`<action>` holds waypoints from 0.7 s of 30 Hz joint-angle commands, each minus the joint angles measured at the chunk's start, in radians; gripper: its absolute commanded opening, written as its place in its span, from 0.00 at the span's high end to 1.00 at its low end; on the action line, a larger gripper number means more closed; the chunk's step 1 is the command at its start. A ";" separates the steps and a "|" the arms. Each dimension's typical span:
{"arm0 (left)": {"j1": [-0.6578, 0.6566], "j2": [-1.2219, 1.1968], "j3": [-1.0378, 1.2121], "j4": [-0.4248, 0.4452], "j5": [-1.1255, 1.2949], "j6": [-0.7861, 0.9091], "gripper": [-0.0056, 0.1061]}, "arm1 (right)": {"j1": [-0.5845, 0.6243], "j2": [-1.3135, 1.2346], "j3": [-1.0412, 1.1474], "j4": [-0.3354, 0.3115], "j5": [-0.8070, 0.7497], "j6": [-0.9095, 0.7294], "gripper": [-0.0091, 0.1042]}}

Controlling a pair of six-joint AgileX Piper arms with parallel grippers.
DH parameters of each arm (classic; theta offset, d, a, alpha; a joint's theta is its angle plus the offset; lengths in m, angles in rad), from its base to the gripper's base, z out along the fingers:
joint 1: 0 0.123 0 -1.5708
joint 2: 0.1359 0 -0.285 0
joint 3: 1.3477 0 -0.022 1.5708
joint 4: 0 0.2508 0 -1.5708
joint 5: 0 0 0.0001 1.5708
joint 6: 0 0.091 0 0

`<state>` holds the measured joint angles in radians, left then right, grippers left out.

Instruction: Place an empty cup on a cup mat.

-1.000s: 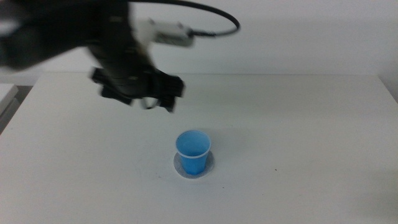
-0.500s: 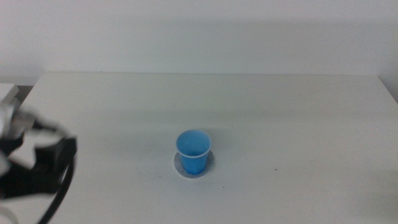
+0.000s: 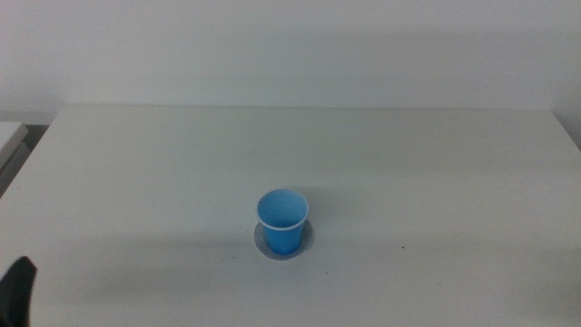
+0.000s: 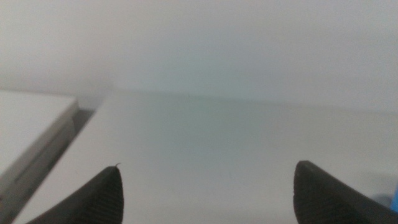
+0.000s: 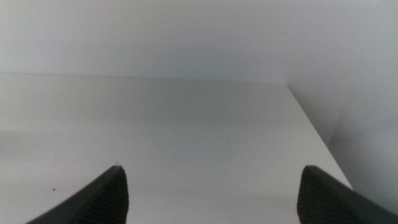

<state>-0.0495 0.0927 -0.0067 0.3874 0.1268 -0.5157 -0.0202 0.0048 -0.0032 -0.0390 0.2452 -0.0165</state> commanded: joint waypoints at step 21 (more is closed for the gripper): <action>0.008 -0.093 0.007 -0.407 0.013 0.516 0.11 | 0.001 -0.005 0.003 -0.007 -0.007 -0.004 0.10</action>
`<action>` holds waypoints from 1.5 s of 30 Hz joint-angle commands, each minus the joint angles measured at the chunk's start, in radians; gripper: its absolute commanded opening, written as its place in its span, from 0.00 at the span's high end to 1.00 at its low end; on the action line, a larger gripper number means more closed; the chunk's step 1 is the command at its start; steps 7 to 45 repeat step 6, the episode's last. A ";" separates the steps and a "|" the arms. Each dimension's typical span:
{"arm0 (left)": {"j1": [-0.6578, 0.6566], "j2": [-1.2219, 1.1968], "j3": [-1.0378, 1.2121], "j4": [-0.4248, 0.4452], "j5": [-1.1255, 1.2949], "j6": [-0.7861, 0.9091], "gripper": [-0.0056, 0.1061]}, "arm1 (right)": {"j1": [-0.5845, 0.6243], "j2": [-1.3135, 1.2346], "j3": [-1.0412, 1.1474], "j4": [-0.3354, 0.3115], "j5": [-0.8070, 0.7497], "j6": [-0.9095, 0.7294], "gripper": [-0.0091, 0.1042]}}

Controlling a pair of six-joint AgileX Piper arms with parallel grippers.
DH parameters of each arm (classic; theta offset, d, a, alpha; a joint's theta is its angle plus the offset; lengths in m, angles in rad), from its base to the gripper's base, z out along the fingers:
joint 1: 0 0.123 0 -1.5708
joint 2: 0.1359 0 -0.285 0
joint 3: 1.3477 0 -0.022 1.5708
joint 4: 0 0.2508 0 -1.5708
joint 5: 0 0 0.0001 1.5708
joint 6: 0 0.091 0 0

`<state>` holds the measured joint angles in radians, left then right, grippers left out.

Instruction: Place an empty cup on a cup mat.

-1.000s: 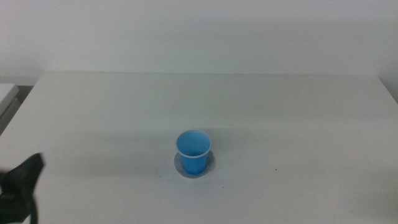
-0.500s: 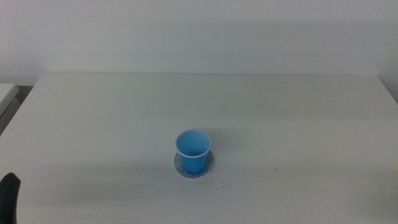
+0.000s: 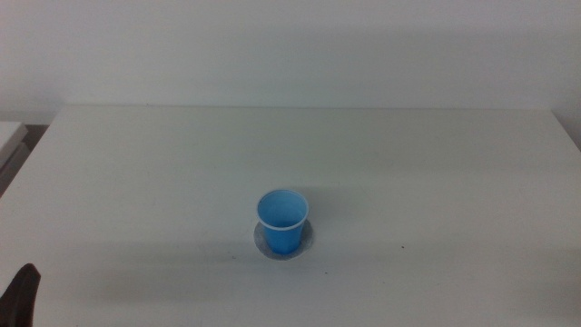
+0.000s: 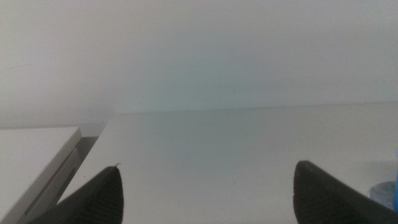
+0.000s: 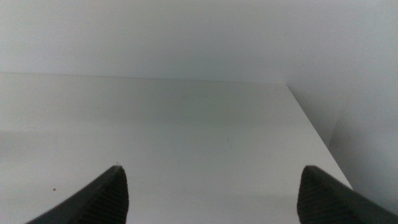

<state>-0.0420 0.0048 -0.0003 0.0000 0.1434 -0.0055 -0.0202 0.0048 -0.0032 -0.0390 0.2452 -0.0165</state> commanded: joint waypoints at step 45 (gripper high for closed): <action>0.000 -0.005 0.000 -0.007 -0.004 0.005 0.11 | 0.001 -0.005 0.003 -0.007 -0.007 -0.004 0.10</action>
